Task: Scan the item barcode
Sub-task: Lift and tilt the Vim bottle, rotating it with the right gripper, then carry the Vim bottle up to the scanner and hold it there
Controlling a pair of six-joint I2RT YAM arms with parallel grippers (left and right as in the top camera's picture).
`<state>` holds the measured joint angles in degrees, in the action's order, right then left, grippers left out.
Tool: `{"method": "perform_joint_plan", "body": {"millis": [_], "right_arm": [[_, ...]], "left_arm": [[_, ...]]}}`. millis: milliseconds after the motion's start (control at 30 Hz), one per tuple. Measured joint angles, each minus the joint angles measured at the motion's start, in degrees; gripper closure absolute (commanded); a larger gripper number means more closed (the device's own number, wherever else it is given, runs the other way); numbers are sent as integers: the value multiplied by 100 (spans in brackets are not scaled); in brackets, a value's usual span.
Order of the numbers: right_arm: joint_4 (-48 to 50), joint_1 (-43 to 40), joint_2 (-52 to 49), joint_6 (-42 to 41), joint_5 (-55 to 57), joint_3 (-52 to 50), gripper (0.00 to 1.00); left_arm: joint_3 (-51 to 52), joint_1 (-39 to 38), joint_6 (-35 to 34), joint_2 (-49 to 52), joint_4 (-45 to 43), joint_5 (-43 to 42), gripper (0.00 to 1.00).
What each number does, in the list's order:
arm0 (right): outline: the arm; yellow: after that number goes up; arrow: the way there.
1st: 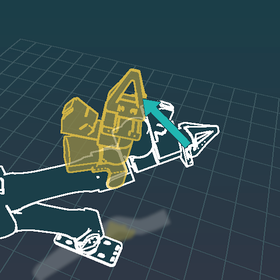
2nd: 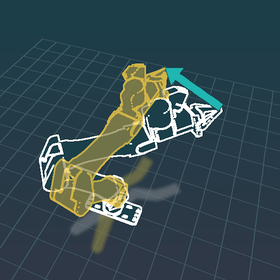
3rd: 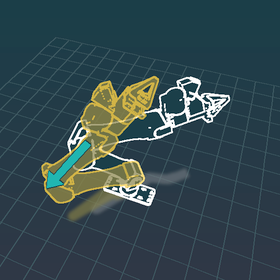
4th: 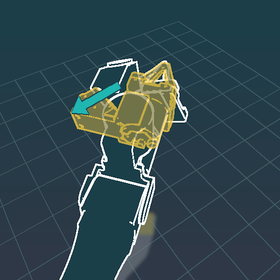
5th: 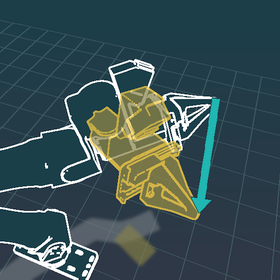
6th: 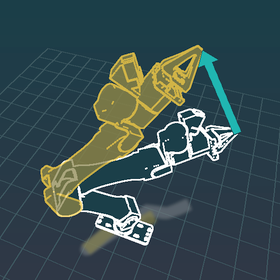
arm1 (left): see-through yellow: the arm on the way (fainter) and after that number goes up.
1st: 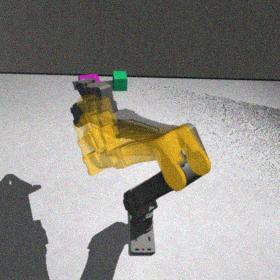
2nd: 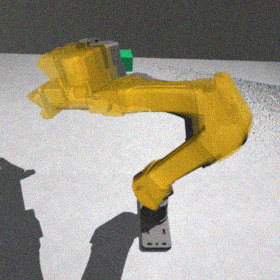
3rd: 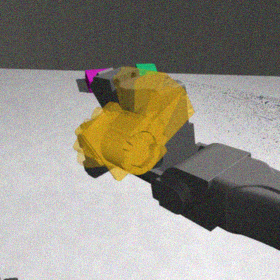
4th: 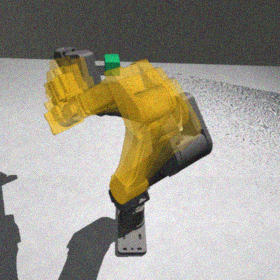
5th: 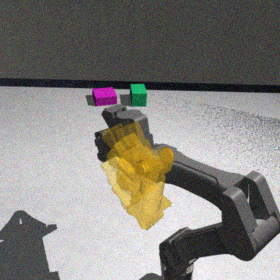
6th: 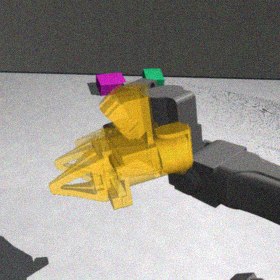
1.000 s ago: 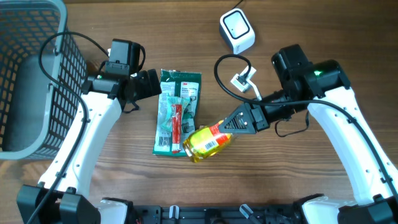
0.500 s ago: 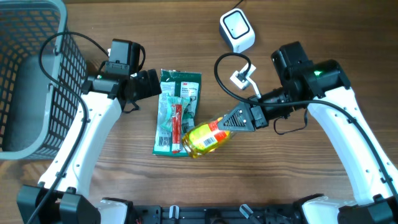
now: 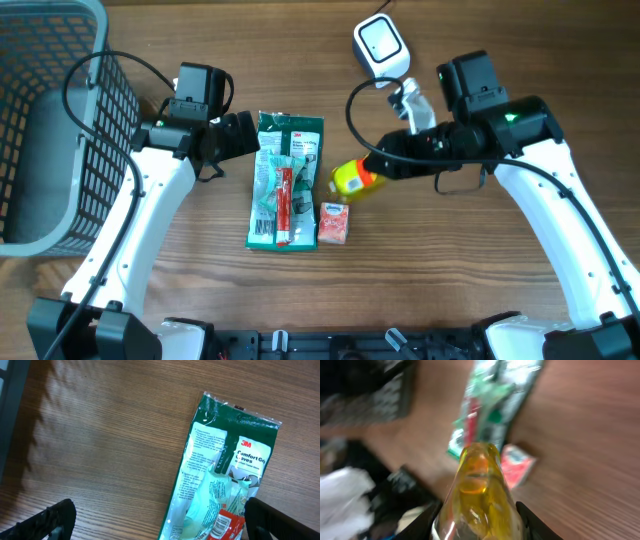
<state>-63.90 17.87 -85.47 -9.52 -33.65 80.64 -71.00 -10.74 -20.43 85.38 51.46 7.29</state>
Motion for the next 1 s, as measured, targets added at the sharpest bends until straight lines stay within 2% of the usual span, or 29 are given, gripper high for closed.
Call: {"method": "perform_joint_plan", "body": {"millis": [167,367,433,633,800,1000], "right_arm": [[-422,0,-114,-452,1016,1167,96],[-1547,0,-758,-544,1967,3803,94],[-1582,0,-1082,-516,2238,4376,94],[-1010,0,-2192,-275,3241,4625,96],[-107,114,-3075,-35,4116,4625,95],[597,476,-3622,695,5219,4625,95]], "left_arm": [[0,0,0,0,2,0,0],[0,0,0,0,2,-2,0],[0,0,0,0,2,0,0],[0,0,0,0,-2,0,0],[0,0,0,0,0,-2,0],[0,0,0,0,0,0,0]]}}
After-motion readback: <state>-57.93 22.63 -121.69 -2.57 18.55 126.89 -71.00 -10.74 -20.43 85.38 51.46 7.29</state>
